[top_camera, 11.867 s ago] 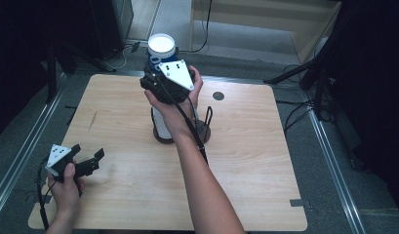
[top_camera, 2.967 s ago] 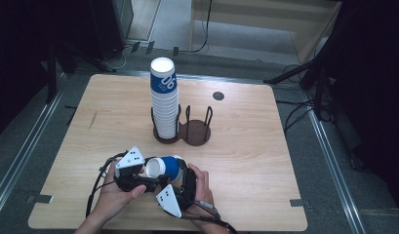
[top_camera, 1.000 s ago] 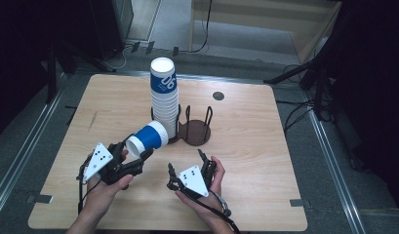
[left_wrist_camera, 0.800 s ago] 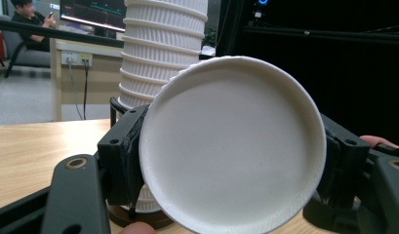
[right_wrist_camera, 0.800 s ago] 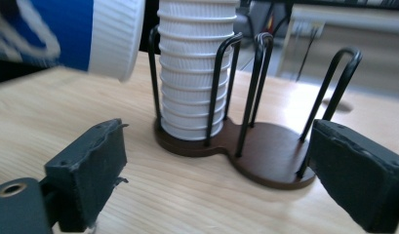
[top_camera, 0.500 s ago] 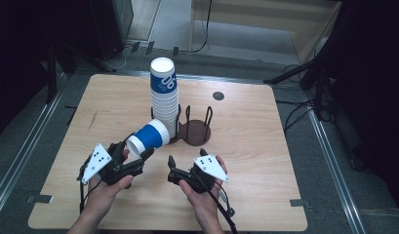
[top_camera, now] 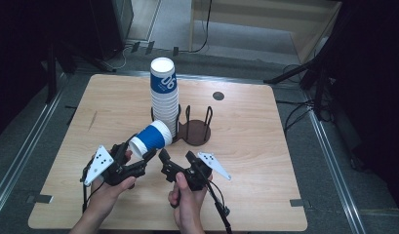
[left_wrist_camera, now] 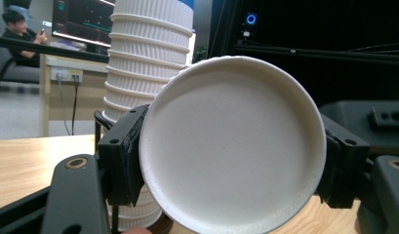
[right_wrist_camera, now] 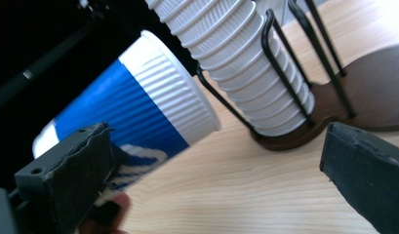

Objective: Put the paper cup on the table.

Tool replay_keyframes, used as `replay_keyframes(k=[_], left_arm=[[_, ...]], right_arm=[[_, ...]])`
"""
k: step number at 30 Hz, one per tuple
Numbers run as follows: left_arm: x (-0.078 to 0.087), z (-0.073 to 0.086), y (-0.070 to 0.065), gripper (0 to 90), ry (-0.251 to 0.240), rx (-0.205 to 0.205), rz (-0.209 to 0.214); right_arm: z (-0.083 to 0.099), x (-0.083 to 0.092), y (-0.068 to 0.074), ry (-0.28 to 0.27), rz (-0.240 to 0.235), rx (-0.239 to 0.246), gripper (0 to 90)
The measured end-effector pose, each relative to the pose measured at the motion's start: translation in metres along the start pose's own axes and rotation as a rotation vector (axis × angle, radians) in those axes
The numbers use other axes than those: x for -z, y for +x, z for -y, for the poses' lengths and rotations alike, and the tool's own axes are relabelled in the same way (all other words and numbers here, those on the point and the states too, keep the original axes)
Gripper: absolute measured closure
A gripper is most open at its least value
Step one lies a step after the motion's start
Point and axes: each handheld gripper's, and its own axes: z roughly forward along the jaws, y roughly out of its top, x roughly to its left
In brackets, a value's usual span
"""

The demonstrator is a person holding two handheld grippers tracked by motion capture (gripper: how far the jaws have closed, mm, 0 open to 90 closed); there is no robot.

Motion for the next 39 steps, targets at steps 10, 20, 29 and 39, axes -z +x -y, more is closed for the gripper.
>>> replay_keyframes(k=[10,20,29,39], left_arm=[[-0.002,0.004,-0.003,27.8,0.016,-0.011,0.006],[-0.006,0.008,-0.009,27.8,0.038,-0.031,0.020],[-0.008,0.010,-0.014,27.8,0.046,-0.042,0.035],[-0.009,0.011,-0.018,27.8,0.052,-0.049,0.050]], right_arm=[[-0.004,-0.006,-0.002,0.013,-0.052,-0.235,0.0],[-0.007,-0.013,-0.004,0.061,-0.086,-0.426,0.0],[-0.009,-0.020,-0.008,0.089,-0.096,-0.547,0.0],[-0.007,-0.027,-0.010,0.101,-0.122,-0.621,0.0]])
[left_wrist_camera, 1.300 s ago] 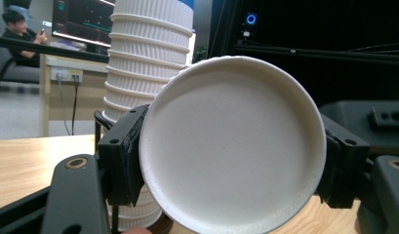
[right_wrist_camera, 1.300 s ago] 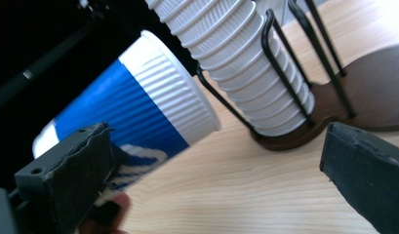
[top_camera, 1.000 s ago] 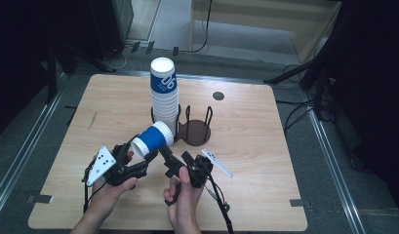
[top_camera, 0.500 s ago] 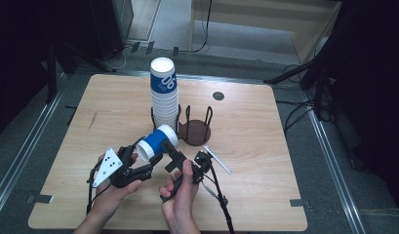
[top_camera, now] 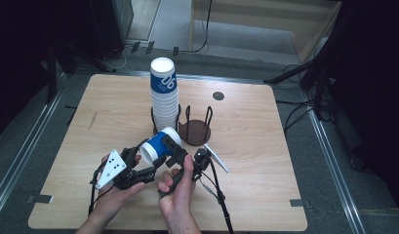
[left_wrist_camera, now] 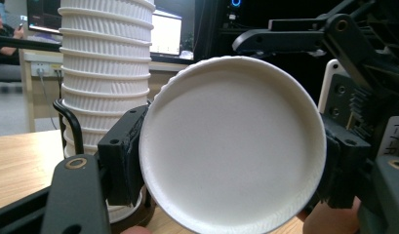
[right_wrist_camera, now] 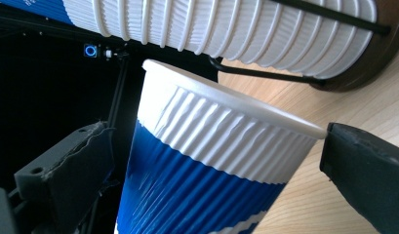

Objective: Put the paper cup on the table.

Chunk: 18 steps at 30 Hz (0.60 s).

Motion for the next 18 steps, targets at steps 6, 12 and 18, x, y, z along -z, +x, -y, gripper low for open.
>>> replay_keyframes(k=[6,12,18], left_arm=[[-0.0002,0.0000,-0.0014,27.8,0.006,-0.009,0.007],[-0.0007,0.0005,-0.0026,27.9,0.015,-0.008,0.016],[-0.0009,0.0007,-0.0031,27.9,0.026,-0.013,0.022]], right_arm=[[-0.0013,-0.0041,-0.0033,0.016,-0.001,-0.033,0.0],[-0.0025,-0.0071,-0.0057,0.039,-0.021,-0.060,0.0],[-0.0048,-0.0104,-0.0082,0.061,-0.043,-0.081,0.0]])
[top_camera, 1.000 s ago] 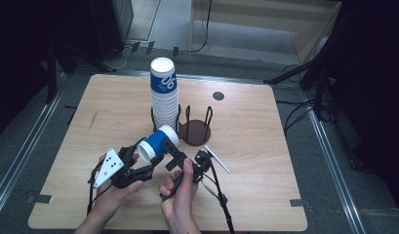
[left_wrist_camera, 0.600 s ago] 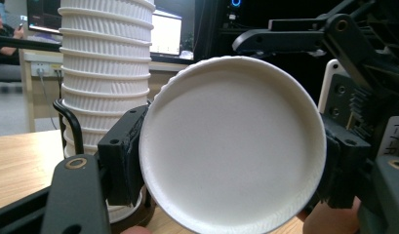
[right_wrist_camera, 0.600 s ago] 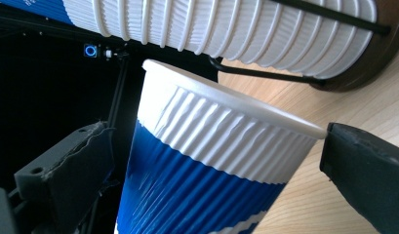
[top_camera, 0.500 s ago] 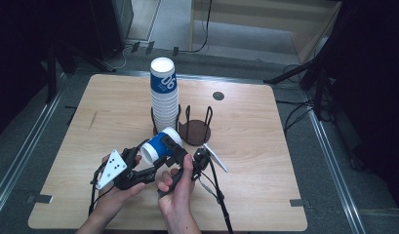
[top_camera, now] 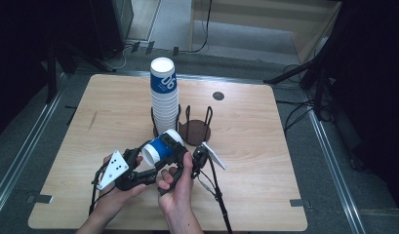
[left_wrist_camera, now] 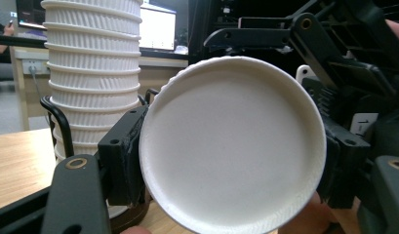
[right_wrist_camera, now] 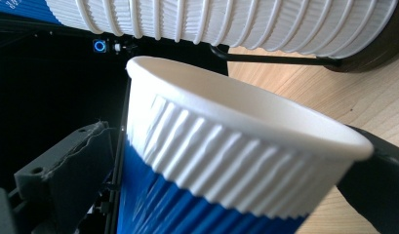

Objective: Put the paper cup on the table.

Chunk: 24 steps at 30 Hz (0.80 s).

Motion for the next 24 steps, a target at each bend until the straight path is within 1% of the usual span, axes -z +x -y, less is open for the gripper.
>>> replay_keyframes(k=[4,7,11,12,13,14,21,24], left_arm=[[-0.0001,0.0001,0.0001,27.9,0.005,-0.002,0.003],[0.0001,0.0000,0.0004,27.9,0.007,-0.003,0.004],[0.0003,0.0000,0.0009,27.9,0.006,-0.001,0.005],[0.0003,0.0000,0.0009,27.9,0.006,-0.001,0.005],[0.0003,-0.0002,0.0008,27.8,0.007,-0.004,0.000],[0.0002,-0.0001,0.0009,27.8,0.008,-0.003,0.000],[0.0017,-0.0007,0.0019,26.4,0.005,-0.014,-0.003],[0.0032,-0.0020,0.0021,25.9,0.001,-0.005,-0.015]], right_arm=[[-0.0014,-0.0020,-0.0012,0.021,-0.006,-0.019,0.0],[-0.0013,-0.0028,-0.0028,0.033,-0.010,-0.025,0.1],[-0.0007,-0.0028,-0.0030,0.028,-0.006,-0.036,7.3],[-0.0007,-0.0028,-0.0030,0.028,-0.006,-0.036,7.3],[-0.0004,-0.0024,-0.0039,0.025,-0.007,-0.038,11.2],[-0.0003,-0.0022,-0.0037,0.028,-0.011,-0.047,12.4],[0.0019,-0.0028,-0.0036,0.028,-0.042,-0.028,18.0],[0.0024,-0.0029,-0.0039,0.031,-0.049,-0.022,19.2]])
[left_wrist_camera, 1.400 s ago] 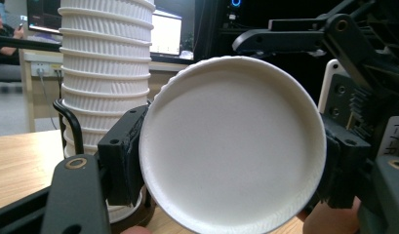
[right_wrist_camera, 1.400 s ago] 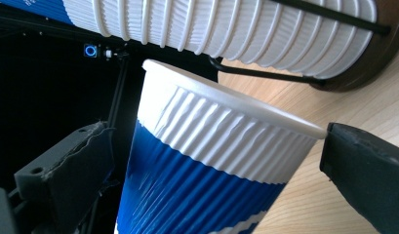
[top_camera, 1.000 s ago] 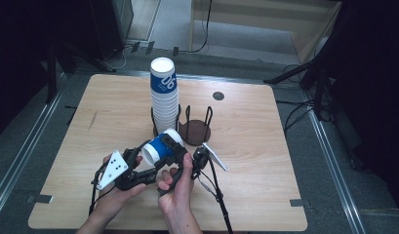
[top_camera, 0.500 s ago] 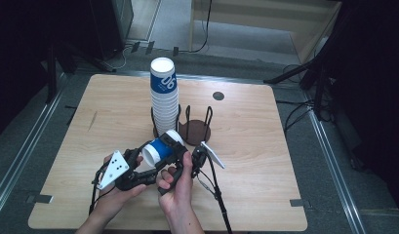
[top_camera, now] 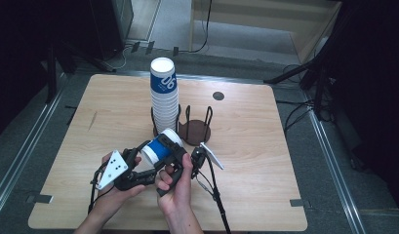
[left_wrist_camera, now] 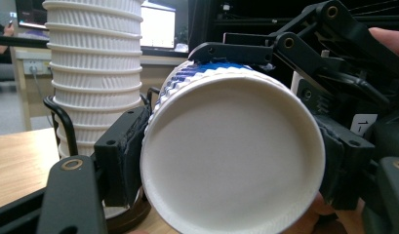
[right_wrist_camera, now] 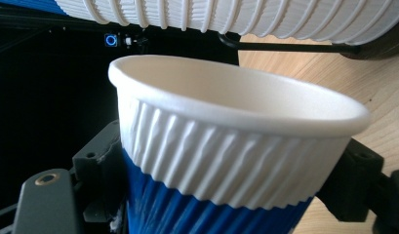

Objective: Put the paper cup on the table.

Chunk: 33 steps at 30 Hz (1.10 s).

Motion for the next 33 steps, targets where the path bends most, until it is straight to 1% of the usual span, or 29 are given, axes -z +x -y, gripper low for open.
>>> replay_keyframes(k=[1,2,4,5,6,7,8,9,11,12,13,14,16,19,20,21,22,23,24,27,29,30,31,32,33], left_arm=[[0.000,0.000,0.000,25.0,0.000,0.000,0.000],[0.001,-0.002,0.001,22.5,-0.011,0.007,-0.009],[0.003,-0.004,0.003,14.3,-0.011,0.027,-0.009],[0.003,-0.004,0.004,12.2,-0.010,0.029,-0.013],[0.004,-0.005,0.005,12.0,-0.003,0.034,-0.020],[0.004,-0.005,0.006,10.0,0.006,0.040,-0.025],[0.004,-0.005,0.006,8.1,0.006,0.040,-0.025],[0.005,-0.005,0.007,7.1,0.016,0.053,-0.019],[0.005,-0.005,0.006,1.3,0.023,0.059,-0.014],[0.004,-0.005,0.006,1.3,0.026,0.067,-0.009],[0.004,-0.005,0.005,1.3,0.033,0.070,-0.006],[0.004,-0.005,0.005,1.2,0.041,0.066,-0.007],[0.004,-0.005,0.006,1.2,0.058,0.078,-0.010],[0.004,-0.004,0.007,1.2,0.074,0.082,-0.017],[0.004,-0.004,0.007,1.2,0.074,0.082,-0.017],[0.004,-0.004,0.008,1.2,0.075,0.083,-0.022],[0.005,-0.003,0.009,1.2,0.079,0.084,-0.025],[0.005,-0.003,0.009,1.2,0.079,0.084,-0.025],[0.004,-0.002,0.010,1.2,0.078,0.090,-0.031],[0.004,-0.001,0.011,1.2,0.088,0.092,-0.037],[0.004,-0.001,0.012,1.2,0.089,0.094,-0.037],[0.005,0.000,0.012,1.2,0.094,0.092,-0.038],[0.005,0.000,0.012,1.2,0.094,0.092,-0.038],[0.005,0.000,0.013,1.2,0.092,0.092,-0.039],[0.005,0.000,0.013,1.2,0.095,0.092,-0.038]], right_arm=[[0.000,0.000,0.000,0.000,0.000,0.000,19.2],[-0.001,0.000,-0.001,-0.002,0.003,0.001,19.5],[-0.001,0.000,-0.003,-0.007,-0.004,0.013,19.7],[-0.002,0.000,-0.003,-0.006,-0.007,0.014,19.8],[-0.002,0.001,-0.002,-0.009,-0.010,0.012,19.8],[-0.003,0.002,-0.002,-0.017,-0.018,0.020,19.9],[-0.004,0.002,-0.002,-0.021,-0.017,0.017,19.9],[-0.006,0.003,-0.002,-0.031,-0.016,0.031,20.0],[-0.008,0.003,-0.002,-0.047,-0.015,0.038,20.1],[-0.009,0.003,-0.002,-0.050,-0.013,0.039,20.1],[-0.010,0.004,-0.002,-0.058,-0.011,0.052,20.2],[-0.011,0.004,-0.003,-0.066,-0.005,0.065,20.2],[-0.013,0.005,-0.003,-0.077,0.012,0.082,20.4],[-0.016,0.007,-0.004,-0.099,0.029,0.125,20.6],[-0.016,0.007,-0.004,-0.099,0.029,0.125,20.6],[-0.017,0.009,-0.003,-0.117,0.036,0.163,20.7],[-0.018,0.011,-0.002,-0.123,0.039,0.182,20.7],[-0.018,0.011,-0.002,-0.123,0.039,0.182,20.7],[-0.019,0.013,-0.002,-0.134,0.048,0.226,20.7],[-0.021,0.015,-0.002,-0.152,0.071,0.283,20.8],[-0.022,0.017,-0.002,-0.167,0.103,0.325,20.8],[-0.023,0.018,-0.002,-0.178,0.108,0.354,20.8],[-0.023,0.018,-0.002,-0.178,0.108,0.354,20.8],[-0.025,0.020,-0.002,-0.201,0.129,0.408,20.8],[-0.026,0.022,-0.001,-0.208,0.137,0.425,20.8]])
